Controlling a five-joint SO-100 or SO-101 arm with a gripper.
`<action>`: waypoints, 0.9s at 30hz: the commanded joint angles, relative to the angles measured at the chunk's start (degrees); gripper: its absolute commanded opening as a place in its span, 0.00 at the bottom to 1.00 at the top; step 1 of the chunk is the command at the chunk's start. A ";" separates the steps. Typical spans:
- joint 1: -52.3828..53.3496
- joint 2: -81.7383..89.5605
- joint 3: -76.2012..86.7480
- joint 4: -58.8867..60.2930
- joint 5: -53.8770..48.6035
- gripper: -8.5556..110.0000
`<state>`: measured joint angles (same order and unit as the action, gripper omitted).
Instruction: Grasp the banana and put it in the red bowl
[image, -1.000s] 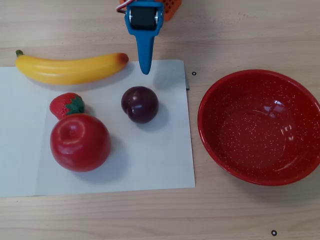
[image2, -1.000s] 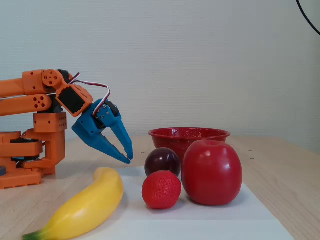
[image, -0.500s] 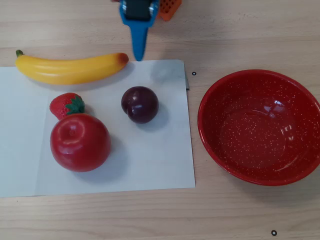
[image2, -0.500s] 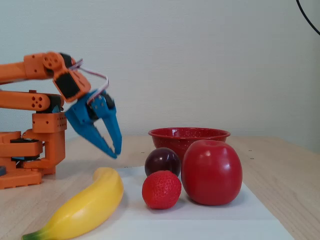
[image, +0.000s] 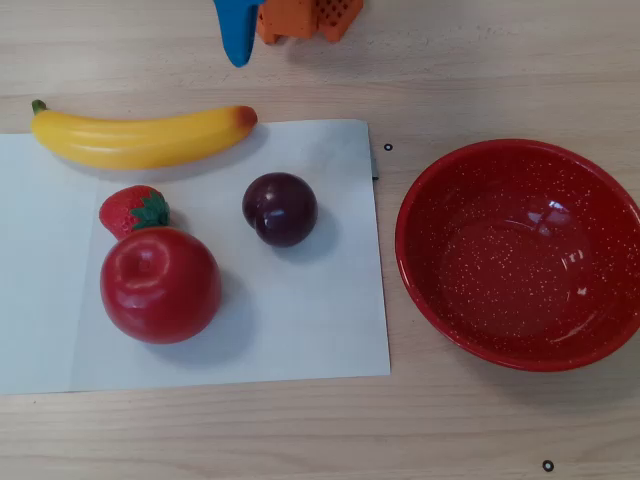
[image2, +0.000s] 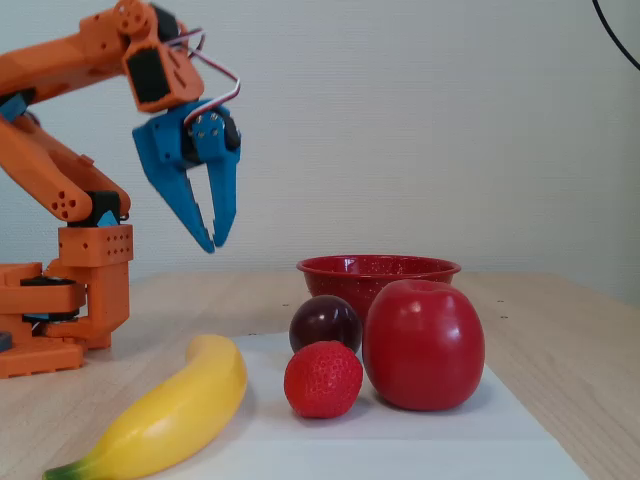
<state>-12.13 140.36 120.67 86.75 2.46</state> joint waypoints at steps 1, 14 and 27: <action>-2.37 -4.13 -11.51 5.10 2.72 0.08; -15.12 -26.63 -34.37 19.07 12.57 0.08; -24.52 -36.47 -37.79 15.91 22.68 0.15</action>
<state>-35.16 101.78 89.82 102.30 23.38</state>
